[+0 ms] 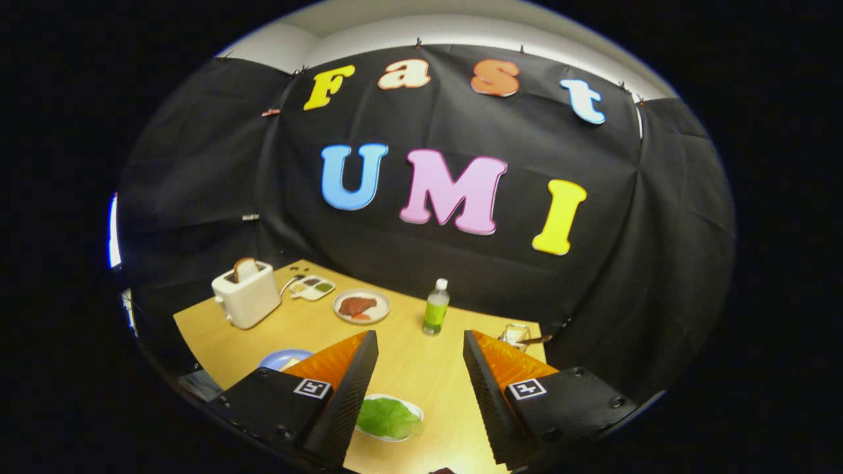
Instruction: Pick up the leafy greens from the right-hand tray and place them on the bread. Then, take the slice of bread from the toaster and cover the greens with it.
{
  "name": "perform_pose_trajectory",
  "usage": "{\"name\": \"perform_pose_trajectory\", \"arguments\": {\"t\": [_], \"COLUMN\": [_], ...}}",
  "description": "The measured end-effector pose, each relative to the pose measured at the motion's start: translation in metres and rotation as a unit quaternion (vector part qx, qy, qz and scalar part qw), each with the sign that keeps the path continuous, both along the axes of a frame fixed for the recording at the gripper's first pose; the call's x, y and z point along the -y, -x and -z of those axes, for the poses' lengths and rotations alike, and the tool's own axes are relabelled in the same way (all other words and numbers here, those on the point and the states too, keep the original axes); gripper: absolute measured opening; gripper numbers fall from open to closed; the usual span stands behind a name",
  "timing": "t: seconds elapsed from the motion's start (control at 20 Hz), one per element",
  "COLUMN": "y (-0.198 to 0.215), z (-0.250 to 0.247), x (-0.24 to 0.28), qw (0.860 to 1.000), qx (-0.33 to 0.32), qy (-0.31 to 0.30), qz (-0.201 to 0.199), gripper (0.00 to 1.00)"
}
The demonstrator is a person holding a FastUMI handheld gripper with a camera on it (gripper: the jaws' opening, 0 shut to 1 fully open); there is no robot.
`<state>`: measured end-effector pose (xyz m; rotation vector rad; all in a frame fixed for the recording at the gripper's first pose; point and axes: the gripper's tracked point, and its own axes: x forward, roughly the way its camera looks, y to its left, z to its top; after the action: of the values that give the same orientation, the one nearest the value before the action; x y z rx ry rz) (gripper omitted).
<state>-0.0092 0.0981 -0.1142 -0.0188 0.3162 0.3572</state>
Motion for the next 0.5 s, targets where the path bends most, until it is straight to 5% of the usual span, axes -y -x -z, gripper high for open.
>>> {"name": "perform_pose_trajectory", "arguments": {"t": [0.5], "y": [0.018], "z": [0.200], "x": [-0.054], "qw": [0.979], "qx": [-0.175], "qy": [0.061], "qz": [-0.079], "gripper": [0.75]}}
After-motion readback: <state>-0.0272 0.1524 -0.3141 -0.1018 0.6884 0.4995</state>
